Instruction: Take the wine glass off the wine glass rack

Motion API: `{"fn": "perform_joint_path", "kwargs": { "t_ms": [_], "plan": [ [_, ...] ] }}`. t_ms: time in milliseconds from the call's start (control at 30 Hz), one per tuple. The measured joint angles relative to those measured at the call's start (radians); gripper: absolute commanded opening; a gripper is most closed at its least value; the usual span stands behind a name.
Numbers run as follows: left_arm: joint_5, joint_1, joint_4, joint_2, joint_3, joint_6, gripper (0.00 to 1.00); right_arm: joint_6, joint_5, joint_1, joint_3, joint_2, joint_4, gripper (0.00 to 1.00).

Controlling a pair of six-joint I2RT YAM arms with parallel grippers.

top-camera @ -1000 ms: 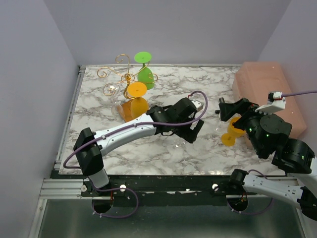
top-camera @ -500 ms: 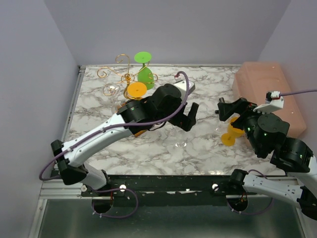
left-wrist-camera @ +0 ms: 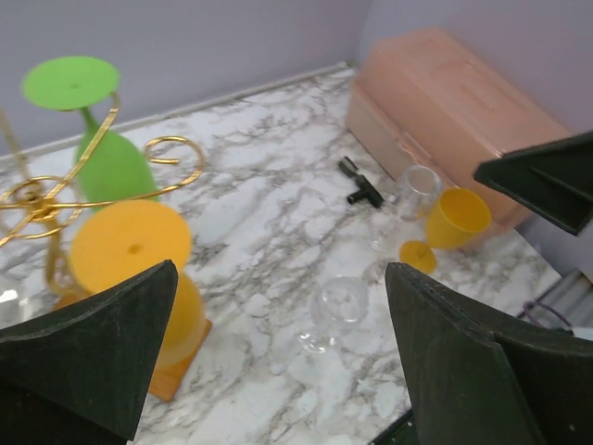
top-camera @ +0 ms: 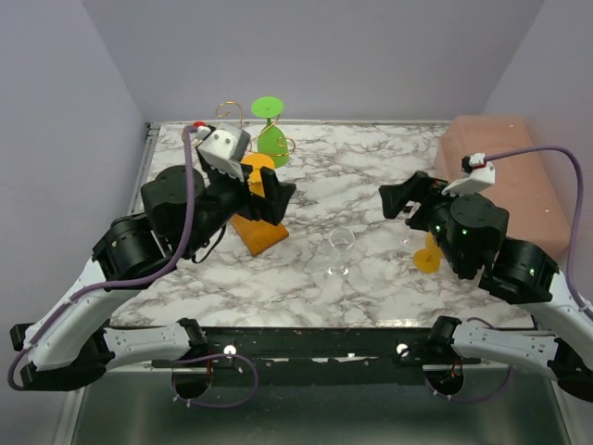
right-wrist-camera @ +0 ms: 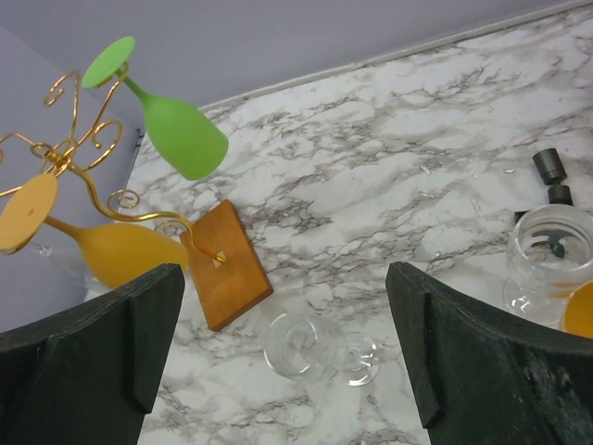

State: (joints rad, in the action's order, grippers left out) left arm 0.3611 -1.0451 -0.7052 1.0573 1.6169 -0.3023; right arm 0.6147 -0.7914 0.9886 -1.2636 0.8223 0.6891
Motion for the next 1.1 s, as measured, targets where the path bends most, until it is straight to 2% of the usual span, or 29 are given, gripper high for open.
{"fn": "perform_joint_path", "kwargs": {
  "t_ms": [233,433,700,867,1100],
  "plan": [
    [0.021,0.250,-0.039,-0.117,-0.079,0.013,0.98,-0.034,0.094,0.000,-0.101,0.166,-0.031,1.00],
    [0.026,0.402,-0.061,-0.203,-0.129,0.048,0.98,-0.048,0.182,0.000,-0.217,0.311,-0.031,1.00],
    [0.014,0.602,-0.044,-0.274,-0.219,0.070,0.98,-0.066,0.272,0.000,-0.452,0.506,0.006,1.00],
    [-0.039,0.638,-0.048,-0.246,-0.214,0.071,0.98,-0.077,0.299,0.001,-0.552,0.594,0.033,1.00],
    [-0.092,0.645,-0.108,-0.084,-0.066,0.079,0.99,-0.073,0.325,0.001,-0.511,0.581,0.047,1.00]
  ]
}}
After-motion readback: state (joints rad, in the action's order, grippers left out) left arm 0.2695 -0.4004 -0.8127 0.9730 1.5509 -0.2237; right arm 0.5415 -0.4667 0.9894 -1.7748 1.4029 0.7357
